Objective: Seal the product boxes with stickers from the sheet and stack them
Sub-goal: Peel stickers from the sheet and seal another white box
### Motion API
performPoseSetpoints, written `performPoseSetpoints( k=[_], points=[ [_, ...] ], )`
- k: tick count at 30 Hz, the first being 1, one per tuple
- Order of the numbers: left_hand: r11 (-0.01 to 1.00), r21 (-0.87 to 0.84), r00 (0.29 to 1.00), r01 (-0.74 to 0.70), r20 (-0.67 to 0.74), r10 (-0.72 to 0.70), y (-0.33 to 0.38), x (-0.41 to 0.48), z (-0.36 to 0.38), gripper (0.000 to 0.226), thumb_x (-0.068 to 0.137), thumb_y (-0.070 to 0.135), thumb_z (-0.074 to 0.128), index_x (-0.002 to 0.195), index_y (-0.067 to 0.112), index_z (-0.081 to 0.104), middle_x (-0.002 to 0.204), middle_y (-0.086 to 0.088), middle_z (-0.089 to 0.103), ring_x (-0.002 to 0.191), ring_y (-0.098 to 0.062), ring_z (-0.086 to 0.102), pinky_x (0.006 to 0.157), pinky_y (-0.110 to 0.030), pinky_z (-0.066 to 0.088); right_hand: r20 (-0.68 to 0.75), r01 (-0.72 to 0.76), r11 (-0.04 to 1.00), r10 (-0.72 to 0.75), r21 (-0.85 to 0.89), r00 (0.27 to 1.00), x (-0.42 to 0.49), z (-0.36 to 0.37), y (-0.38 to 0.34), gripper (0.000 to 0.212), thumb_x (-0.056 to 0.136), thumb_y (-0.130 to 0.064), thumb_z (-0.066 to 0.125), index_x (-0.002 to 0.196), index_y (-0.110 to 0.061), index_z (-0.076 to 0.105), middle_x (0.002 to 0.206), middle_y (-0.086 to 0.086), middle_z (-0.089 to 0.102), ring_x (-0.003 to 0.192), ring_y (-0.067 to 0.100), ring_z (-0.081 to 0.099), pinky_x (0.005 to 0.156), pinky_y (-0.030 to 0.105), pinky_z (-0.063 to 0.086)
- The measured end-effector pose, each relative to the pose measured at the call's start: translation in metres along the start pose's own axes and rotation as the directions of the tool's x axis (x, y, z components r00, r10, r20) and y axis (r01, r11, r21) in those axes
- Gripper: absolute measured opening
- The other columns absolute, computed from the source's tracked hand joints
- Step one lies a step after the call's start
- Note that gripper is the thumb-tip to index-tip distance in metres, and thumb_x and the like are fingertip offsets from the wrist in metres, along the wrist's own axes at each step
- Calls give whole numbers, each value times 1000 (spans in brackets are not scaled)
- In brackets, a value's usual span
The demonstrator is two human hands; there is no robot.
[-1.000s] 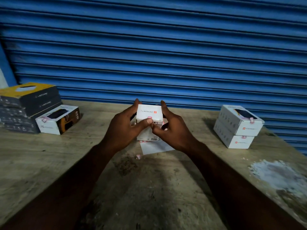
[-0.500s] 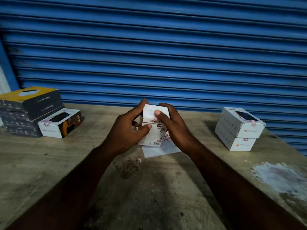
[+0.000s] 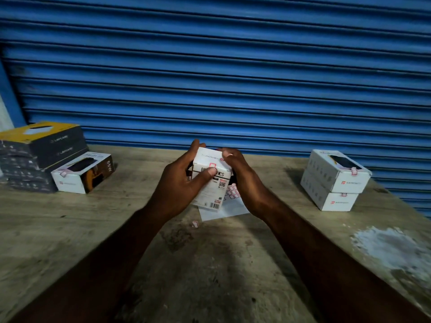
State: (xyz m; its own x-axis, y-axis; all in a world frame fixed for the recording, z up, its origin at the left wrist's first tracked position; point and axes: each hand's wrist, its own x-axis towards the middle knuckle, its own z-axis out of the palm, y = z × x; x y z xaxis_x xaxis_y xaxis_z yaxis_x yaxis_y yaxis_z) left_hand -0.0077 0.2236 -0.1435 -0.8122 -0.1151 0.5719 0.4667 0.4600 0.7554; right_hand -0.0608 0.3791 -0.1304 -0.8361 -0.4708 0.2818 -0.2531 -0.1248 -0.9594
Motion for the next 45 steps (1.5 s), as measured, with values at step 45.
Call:
performPoseSetpoints(
  k=[45],
  points=[
    [916,-324,937,234,-177,-302,-22,7,10,29,92,24,69,117,23,53,114,-1,67,109,-25,67,91,-57,55,-215,-144,988,151,47,965,15,-21,13,26,90,-22,69,112,-8,68,104,12,75,90,26,69,77,39,52]
  ],
)
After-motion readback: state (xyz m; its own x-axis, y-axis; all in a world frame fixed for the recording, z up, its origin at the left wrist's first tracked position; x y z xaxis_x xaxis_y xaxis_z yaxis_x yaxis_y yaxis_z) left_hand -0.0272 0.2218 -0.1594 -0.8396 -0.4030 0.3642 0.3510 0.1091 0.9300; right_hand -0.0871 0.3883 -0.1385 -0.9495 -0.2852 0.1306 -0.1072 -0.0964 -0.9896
